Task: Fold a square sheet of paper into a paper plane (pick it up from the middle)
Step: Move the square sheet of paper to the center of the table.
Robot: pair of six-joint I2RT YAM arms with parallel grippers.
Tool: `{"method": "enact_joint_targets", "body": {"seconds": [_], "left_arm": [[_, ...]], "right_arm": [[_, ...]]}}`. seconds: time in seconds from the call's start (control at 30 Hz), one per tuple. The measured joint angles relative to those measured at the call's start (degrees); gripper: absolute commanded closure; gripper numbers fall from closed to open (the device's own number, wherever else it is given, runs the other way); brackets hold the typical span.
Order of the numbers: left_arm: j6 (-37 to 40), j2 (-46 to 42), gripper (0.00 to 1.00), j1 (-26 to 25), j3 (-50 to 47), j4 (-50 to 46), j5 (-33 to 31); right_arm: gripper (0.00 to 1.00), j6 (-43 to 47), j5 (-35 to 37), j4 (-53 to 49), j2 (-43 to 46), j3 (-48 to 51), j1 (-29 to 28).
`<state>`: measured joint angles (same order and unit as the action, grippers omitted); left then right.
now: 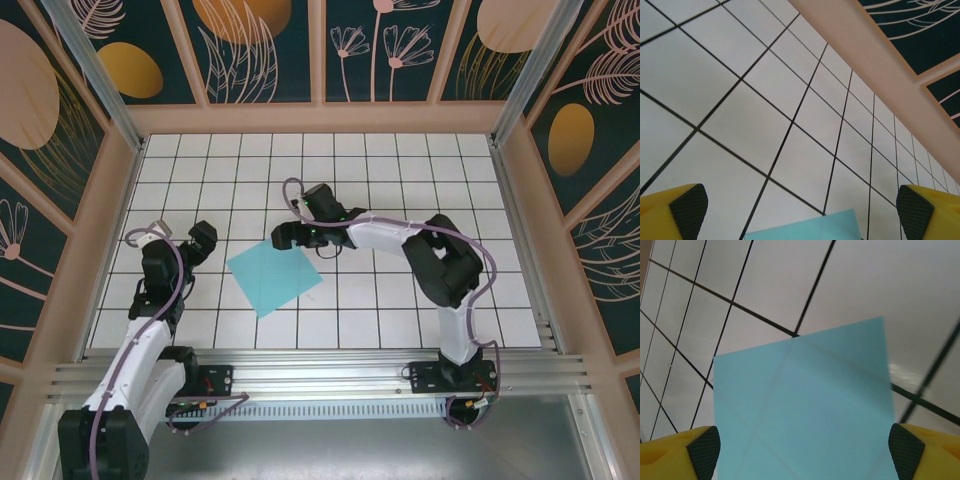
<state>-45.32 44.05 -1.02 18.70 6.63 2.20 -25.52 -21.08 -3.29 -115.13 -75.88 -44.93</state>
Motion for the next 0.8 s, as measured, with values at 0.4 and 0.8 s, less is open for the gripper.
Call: {"method": "enact_joint_targets", "body": {"seconds": [0.4, 0.8], "left_arm": [[-1.0, -2.3, 0.01, 0.0, -2.3, -1.4, 5.5], [-1.5, 7.6, 0.01, -0.2, -2.3, 3.8, 17.4]], "right_arm": [[0.14, -3.5, -0.1, -1.8, -9.0, -9.1, -4.1], [0.16, -6.4, 8.3, 1.8, 3.7, 9.6, 4.5]]}}
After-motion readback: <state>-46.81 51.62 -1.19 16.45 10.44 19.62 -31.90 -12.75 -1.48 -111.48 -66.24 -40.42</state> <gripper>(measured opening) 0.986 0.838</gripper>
